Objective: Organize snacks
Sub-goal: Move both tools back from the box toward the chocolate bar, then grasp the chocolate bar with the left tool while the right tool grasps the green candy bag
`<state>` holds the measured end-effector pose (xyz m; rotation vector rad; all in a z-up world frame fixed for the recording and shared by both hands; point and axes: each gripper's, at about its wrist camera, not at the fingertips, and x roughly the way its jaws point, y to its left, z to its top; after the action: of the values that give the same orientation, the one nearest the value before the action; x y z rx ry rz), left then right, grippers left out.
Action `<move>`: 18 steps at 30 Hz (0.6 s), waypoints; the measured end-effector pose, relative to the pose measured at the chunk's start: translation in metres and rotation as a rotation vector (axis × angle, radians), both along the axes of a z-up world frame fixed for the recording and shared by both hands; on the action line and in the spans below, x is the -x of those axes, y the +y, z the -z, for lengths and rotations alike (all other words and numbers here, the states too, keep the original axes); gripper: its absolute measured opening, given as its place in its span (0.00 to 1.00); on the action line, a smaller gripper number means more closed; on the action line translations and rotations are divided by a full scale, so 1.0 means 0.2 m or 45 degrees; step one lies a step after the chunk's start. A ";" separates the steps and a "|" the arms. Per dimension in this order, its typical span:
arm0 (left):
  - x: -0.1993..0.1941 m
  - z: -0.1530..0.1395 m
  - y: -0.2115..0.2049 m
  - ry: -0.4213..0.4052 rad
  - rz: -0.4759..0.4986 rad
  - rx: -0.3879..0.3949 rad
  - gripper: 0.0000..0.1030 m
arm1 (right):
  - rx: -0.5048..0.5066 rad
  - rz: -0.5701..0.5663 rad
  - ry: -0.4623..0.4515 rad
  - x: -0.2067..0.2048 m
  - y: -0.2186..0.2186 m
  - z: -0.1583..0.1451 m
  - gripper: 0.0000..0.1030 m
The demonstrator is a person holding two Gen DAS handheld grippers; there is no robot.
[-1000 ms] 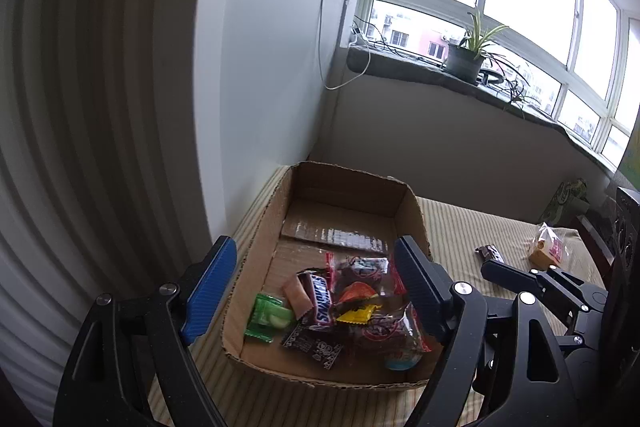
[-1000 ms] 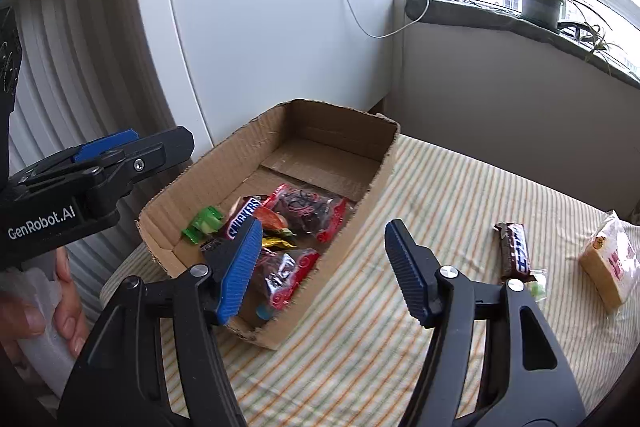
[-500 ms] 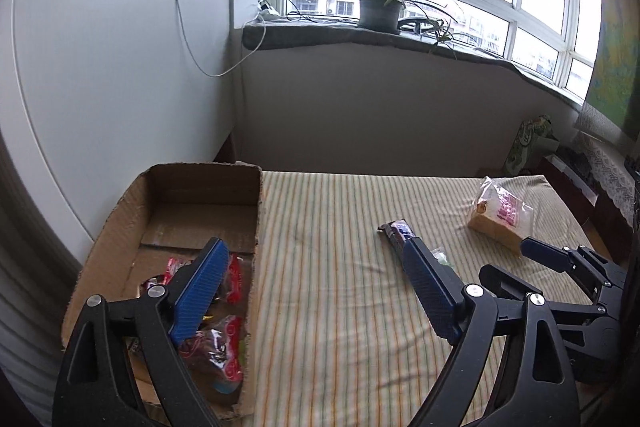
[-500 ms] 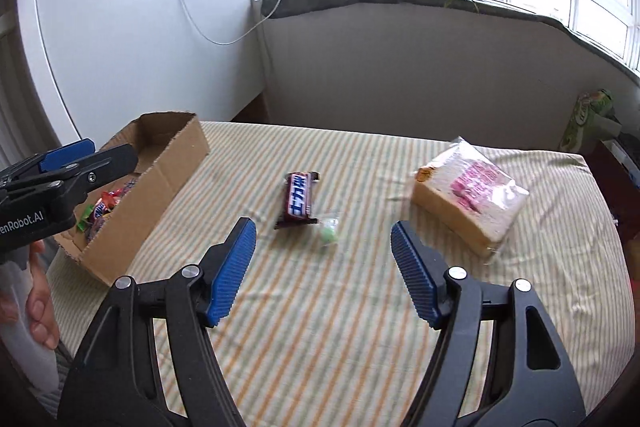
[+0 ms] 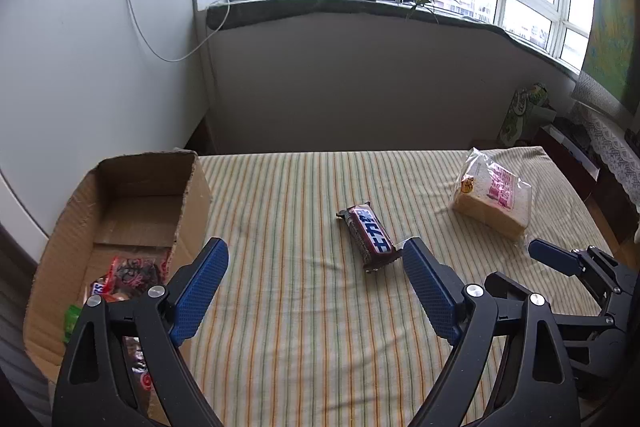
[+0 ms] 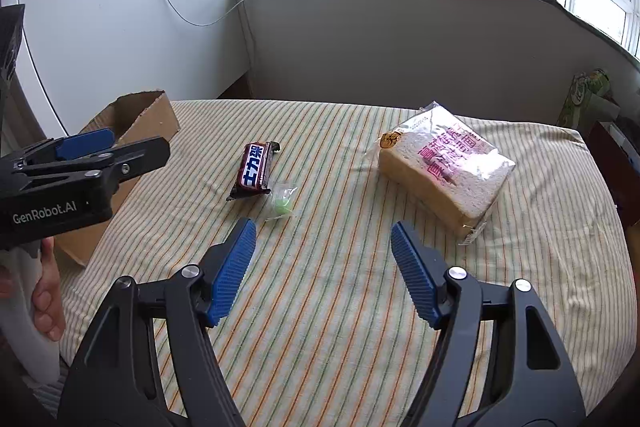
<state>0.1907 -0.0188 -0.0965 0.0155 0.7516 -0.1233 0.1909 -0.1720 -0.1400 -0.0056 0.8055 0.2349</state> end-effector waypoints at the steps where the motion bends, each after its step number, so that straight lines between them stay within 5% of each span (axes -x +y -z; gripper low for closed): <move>1: -0.03 0.02 -0.01 0.030 0.006 0.007 0.86 | 0.008 -0.007 0.020 -0.02 0.01 0.02 0.71; 7: -0.21 0.22 -0.03 0.252 -0.004 0.058 0.86 | 0.041 -0.048 0.123 -0.11 0.07 0.15 0.71; 18: -0.38 0.27 -0.05 0.289 0.056 0.159 0.86 | 0.103 -0.117 0.135 -0.25 0.20 0.21 0.71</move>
<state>0.2668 -0.0282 -0.1507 -0.1025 0.9690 -0.2161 0.2418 -0.1323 -0.1815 -0.1072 0.9207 0.2915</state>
